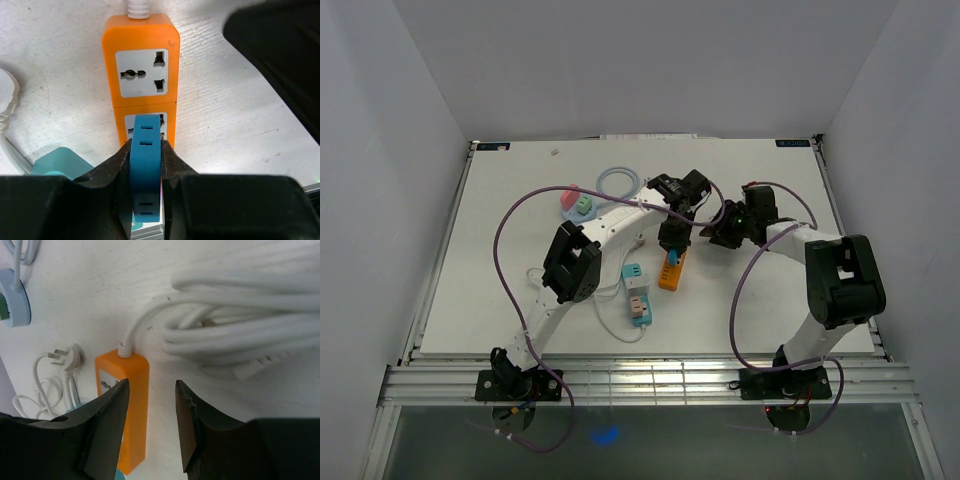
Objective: Insert the plug
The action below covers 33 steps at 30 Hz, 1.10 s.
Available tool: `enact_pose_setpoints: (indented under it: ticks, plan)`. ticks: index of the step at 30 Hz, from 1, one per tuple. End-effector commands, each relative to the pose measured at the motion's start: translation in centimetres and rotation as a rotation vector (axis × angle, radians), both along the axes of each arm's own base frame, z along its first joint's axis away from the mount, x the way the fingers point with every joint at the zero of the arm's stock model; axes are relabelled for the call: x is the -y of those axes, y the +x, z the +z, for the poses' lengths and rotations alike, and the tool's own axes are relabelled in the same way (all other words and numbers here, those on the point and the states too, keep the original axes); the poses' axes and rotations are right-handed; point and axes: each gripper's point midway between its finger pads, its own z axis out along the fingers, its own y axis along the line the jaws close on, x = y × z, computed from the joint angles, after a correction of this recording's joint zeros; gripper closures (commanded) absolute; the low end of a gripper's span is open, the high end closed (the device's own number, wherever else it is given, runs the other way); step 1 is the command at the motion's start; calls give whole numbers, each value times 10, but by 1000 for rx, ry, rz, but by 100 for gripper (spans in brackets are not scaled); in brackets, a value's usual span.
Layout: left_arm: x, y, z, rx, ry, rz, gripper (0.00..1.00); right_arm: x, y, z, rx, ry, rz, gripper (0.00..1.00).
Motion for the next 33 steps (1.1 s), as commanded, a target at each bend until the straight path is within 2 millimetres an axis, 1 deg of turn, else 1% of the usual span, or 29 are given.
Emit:
enact_pose_setpoints:
  ticks: [1, 3, 4, 5, 6, 7, 9, 10, 11, 12, 13, 14, 16, 18, 21, 24, 28, 31, 33]
  plan:
    - [6, 10, 17, 64, -48, 10, 100, 5, -20, 8, 38, 11, 36, 53]
    - [6, 10, 17, 63, -47, 10, 100, 0, -25, 10, 66, 42, 69, 55]
    - [5, 11, 17, 63, -48, 13, 100, -2, -34, 6, 64, 59, 87, 56]
    - [5, 11, 16, 63, -46, 14, 100, -5, -37, 7, 74, 78, 101, 57]
    - [5, 10, 17, 62, -46, 15, 100, -11, -37, 13, 109, 113, 129, 57]
    - [5, 10, 17, 62, -48, 15, 100, -11, -43, 8, 106, 123, 140, 57]
    - [5, 9, 17, 61, -47, 15, 100, -16, -48, 7, 107, 163, 156, 57]
    - [5, 9, 17, 61, -47, 15, 100, -18, -45, 11, 146, 180, 162, 57]
    - [5, 10, 17, 60, -48, 16, 100, -19, -50, 6, 134, 188, 165, 57]
    - [5, 10, 17, 60, -46, 16, 100, -21, -52, 7, 139, 202, 172, 56]
    - [4, 9, 17, 60, -46, 16, 100, -23, -49, 9, 163, 219, 170, 57]
    - [4, 9, 17, 60, -46, 16, 100, -23, -51, 7, 156, 228, 172, 56]
    - [5, 9, 17, 59, -47, 16, 100, -25, -49, 9, 177, 251, 174, 56]
    - [6, 9, 17, 59, -49, 14, 100, -28, -52, 9, 182, 267, 180, 56]
    - [5, 9, 18, 59, -51, 15, 100, -30, -50, 15, 218, 284, 186, 54]
    - [6, 9, 18, 56, -54, 15, 100, -33, -48, 13, 214, 295, 191, 54]
    - [7, 9, 19, 55, -59, 15, 100, -40, -49, 5, 198, 313, 201, 55]
    - [7, 8, 20, 54, -62, 16, 100, -44, -49, -2, 185, 309, 206, 57]
    - [7, 8, 18, 52, -59, 16, 100, -48, -51, -6, 170, 311, 211, 60]
